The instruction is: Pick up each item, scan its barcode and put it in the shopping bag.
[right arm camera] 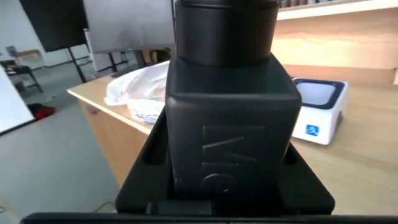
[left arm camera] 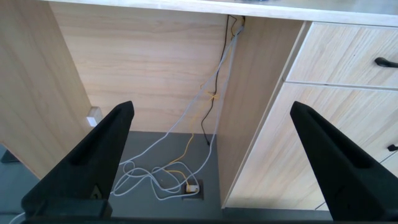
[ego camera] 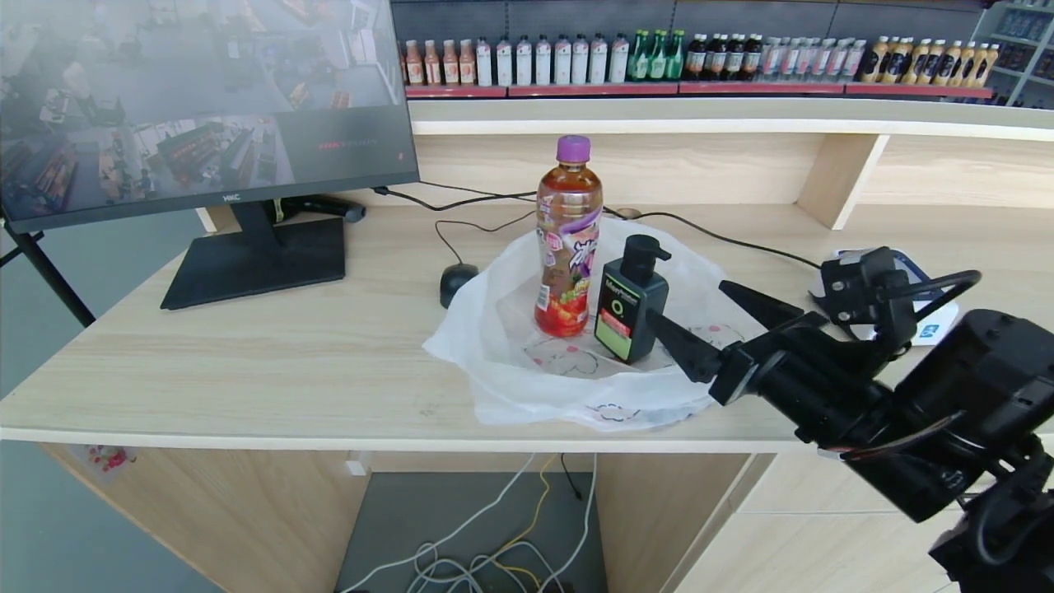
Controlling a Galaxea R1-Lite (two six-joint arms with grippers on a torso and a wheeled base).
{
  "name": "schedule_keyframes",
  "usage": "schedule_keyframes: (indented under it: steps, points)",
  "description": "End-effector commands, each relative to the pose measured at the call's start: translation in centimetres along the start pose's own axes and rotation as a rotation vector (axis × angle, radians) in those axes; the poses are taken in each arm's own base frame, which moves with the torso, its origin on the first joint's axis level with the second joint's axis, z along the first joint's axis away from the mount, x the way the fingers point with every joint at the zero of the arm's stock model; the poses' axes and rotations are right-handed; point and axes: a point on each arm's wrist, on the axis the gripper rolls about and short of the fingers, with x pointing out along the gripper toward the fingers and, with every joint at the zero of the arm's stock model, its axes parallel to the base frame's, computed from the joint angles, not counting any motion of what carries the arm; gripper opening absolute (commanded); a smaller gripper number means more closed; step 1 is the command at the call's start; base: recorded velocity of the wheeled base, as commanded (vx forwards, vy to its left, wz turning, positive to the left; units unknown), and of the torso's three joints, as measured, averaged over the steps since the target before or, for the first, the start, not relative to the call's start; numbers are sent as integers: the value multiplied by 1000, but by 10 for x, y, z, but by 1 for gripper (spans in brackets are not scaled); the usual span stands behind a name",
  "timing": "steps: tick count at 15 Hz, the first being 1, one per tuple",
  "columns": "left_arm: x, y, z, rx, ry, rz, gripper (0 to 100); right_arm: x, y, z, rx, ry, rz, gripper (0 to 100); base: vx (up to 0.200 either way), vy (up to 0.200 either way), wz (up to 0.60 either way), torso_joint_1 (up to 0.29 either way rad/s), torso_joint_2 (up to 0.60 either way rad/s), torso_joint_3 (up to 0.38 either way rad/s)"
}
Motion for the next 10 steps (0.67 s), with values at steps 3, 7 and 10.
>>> schedule_keyframes:
  steps: [3,7,10]
  points:
    - [0,0,0,0,0,0,100,-23,-29,17,-187,-29,-291,0,0,0,0,0,0,0]
    - [0,0,0,0,0,0,100,-44,-27,33,-224,-68,-353,0,0,0,0,0,0,0]
    - [0,0,0,1,0,0,100,-46,-28,31,-226,-58,-357,0,0,0,0,0,0,0]
